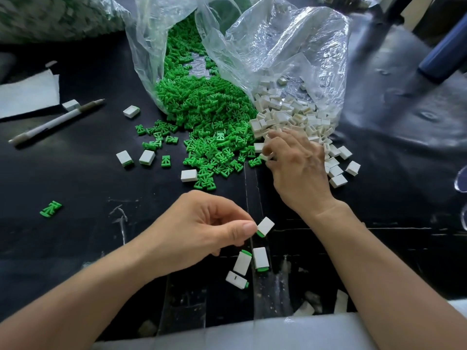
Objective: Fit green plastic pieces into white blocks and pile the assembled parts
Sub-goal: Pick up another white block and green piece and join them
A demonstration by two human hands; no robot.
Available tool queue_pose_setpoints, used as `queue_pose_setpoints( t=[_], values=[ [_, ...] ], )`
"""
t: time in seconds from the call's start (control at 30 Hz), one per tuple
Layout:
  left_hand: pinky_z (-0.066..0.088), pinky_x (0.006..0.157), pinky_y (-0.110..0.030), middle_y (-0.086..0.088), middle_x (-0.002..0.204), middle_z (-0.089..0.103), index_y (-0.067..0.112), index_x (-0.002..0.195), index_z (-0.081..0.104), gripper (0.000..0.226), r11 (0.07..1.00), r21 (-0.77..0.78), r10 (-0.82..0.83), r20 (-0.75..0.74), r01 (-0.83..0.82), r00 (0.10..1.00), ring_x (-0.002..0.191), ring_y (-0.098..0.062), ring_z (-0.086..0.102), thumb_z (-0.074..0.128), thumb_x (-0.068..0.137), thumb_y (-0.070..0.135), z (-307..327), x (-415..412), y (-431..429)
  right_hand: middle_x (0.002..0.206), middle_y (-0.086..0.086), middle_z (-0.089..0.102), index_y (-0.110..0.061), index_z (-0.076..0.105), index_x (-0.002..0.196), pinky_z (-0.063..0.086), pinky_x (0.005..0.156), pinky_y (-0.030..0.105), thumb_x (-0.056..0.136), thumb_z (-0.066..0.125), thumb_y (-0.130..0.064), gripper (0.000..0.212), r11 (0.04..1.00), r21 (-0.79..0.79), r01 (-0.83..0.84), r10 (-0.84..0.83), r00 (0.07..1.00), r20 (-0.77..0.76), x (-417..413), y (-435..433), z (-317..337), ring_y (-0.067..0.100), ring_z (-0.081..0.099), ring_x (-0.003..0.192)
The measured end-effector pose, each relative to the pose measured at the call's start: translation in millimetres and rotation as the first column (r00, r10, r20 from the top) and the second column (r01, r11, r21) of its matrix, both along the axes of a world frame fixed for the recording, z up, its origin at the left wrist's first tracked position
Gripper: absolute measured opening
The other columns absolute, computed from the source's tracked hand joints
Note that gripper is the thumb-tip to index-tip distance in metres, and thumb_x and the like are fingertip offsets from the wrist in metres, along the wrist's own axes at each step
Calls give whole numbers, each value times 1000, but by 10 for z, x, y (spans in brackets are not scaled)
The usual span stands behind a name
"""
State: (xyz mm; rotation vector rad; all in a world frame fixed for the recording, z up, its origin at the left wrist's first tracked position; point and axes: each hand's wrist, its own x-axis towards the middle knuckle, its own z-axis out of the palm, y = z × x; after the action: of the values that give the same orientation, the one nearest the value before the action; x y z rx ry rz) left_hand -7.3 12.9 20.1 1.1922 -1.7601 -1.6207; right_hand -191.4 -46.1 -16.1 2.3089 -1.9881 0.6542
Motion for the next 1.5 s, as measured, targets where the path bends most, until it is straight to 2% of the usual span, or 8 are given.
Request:
queue_pose_setpoints(
  t=[0.23, 0.33, 0.53, 0.77, 0.87, 1.0, 1.17, 1.5],
  values=[
    [38, 40, -8, -4, 62, 68, 16, 83, 72, 27, 989, 19, 145, -133, -143, 981, 47, 0, 57, 64, 62, 31, 32, -22, -16, 117, 7, 62, -6, 66, 96, 24, 99, 33, 86, 60, -12, 13, 994, -103, -26, 48, 976, 212, 26, 33, 72, 26, 49, 118],
    [42, 44, -12, 1, 82, 70, 29, 94, 69, 35, 960, -43, 269, -118, -275, 956, 54, -4, 61, 66, 60, 35, -15, 3, -51, 95, 10, 67, -3, 67, 97, 46, 81, 36, 86, 58, -16, 19, 974, -189, -128, 190, 914, 360, 80, 111, 164, 27, 62, 88],
    [48, 56, -13, 6, 89, 71, 35, 99, 66, 43, 926, -58, 362, -150, -374, 920, 67, -2, 64, 70, 57, 27, -75, 39, -122, 75, -10, 56, -6, 59, 93, 46, 60, 15, 82, 64, -22, 20, 927, -101, -360, 354, 755, 552, 262, 306, 158, 4, 56, 66],
    [49, 54, -16, 0, 66, 70, 20, 74, 72, 24, 935, -91, 332, -123, -344, 935, 58, -5, 62, 72, 71, -3, -83, 52, -120, 66, -15, 49, -4, 64, 83, 33, 54, 7, 86, 58, -28, 25, 922, -112, -371, 377, 787, 489, 295, 329, 168, -5, 41, 53],
    [53, 56, -21, -7, 68, 69, 15, 68, 66, 22, 925, -98, 358, -92, -366, 929, 59, -11, 62, 72, 69, -7, -75, 45, -120, 79, 0, 63, -4, 68, 88, 38, 68, 13, 85, 58, -20, 20, 962, -156, -224, 268, 885, 382, 237, 281, 164, 7, 52, 72],
    [53, 55, -21, -14, 70, 68, 8, 69, 60, 18, 930, -75, 354, -77, -360, 932, 57, -16, 62, 73, 69, -6, -72, 34, -107, 97, 12, 63, -7, 70, 101, 39, 84, 37, 82, 62, -14, 21, 994, -74, -83, 95, 979, 182, 150, 199, 110, 33, 53, 97],
    [54, 56, -24, -15, 70, 69, 7, 68, 59, 21, 928, -58, 364, -71, -368, 929, 62, -24, 65, 72, 68, -8, -60, 23, -106, 108, 7, 57, -15, 69, 108, 21, 87, 30, 85, 63, -19, 24, 999, 31, -40, 39, 999, 30, 99, 120, 52, 27, 42, 109],
    [54, 53, -20, -15, 75, 70, 11, 74, 65, 19, 937, -13, 344, -129, -348, 930, 61, -17, 68, 69, 72, -8, -14, 11, -82, 109, 4, 55, -15, 65, 98, 19, 86, 28, 87, 60, -26, 16, 996, 58, -66, 69, 996, -49, 85, 100, 59, 23, 40, 110]
  ],
)
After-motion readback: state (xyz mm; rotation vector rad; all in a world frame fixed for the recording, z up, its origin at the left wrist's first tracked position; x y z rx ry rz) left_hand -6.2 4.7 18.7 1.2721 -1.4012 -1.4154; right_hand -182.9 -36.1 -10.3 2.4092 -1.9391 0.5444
